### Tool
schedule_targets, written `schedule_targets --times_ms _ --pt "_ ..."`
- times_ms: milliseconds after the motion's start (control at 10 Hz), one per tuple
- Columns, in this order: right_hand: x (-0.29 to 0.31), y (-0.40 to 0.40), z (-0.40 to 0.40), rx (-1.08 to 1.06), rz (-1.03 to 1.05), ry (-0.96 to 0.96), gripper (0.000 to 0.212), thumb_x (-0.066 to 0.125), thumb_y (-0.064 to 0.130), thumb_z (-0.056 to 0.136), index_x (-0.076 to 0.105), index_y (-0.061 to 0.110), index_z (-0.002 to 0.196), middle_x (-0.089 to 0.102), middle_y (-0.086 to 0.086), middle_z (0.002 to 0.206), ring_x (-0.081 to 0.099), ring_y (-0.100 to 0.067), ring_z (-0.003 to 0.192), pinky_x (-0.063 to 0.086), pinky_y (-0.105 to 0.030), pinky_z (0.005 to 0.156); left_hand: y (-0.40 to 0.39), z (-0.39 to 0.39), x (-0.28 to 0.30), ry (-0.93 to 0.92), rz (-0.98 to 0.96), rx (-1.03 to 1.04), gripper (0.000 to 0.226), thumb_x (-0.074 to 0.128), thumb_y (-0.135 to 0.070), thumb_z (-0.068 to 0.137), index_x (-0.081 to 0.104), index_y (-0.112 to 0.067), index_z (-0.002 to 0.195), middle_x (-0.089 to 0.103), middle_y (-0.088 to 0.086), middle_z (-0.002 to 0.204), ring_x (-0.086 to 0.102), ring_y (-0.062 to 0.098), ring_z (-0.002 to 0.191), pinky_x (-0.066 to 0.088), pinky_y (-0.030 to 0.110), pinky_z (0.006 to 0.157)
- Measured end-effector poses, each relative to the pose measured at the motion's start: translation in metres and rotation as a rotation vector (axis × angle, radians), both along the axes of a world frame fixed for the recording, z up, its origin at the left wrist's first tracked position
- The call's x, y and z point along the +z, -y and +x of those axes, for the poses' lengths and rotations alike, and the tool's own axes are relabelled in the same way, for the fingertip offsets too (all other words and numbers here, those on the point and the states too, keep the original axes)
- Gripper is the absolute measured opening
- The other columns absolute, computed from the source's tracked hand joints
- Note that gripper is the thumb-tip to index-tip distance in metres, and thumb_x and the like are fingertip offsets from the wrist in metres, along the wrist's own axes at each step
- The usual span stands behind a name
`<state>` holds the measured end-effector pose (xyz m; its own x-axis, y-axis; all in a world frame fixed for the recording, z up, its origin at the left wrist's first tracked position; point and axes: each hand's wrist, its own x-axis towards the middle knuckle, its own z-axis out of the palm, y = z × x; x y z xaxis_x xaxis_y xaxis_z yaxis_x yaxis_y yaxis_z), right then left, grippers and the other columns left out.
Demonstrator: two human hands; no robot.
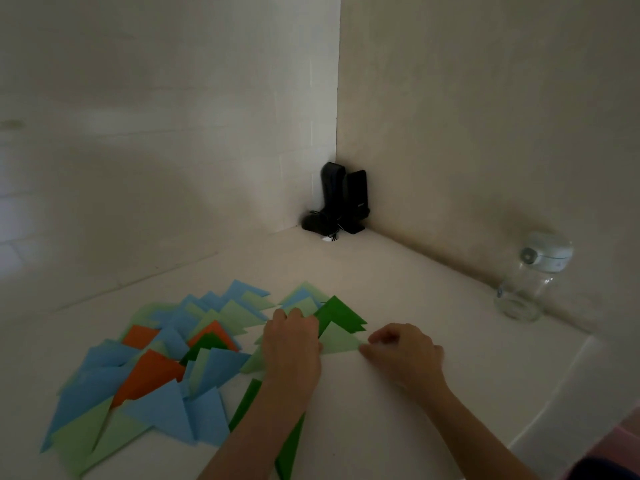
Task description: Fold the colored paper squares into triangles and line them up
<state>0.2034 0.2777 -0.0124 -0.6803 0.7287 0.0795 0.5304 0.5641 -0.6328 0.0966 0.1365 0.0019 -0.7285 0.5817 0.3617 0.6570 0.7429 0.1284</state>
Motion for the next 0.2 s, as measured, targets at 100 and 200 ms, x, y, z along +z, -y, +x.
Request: schedule_targets --times_ms 100,200 --pt "-0.003 0.001 0.006 0.05 0.104 0.006 0.022 0.061 0.058 0.078 0.058 0.042 0.093 0.052 0.016 0.098 0.048 -0.002 0.088 0.031 -0.029 0.086 0.003 0.002 -0.002 -0.091 0.02 -0.075 0.027 0.087 -0.017 0.052 0.061 -0.023 0.051 0.055 -0.004 0.057 0.048 0.019 0.061 0.033 0.031 0.055" --pt "0.0 0.003 0.019 0.12 0.193 -0.049 0.027 0.058 0.051 0.085 0.056 0.038 0.108 0.053 0.013 0.107 0.054 -0.002 0.084 0.046 -0.025 0.082 0.014 0.012 -0.005 -0.093 0.116 -0.172 0.027 0.086 -0.01 0.055 0.063 -0.024 0.054 0.056 -0.007 0.058 0.047 0.016 0.062 0.036 0.029 0.056"
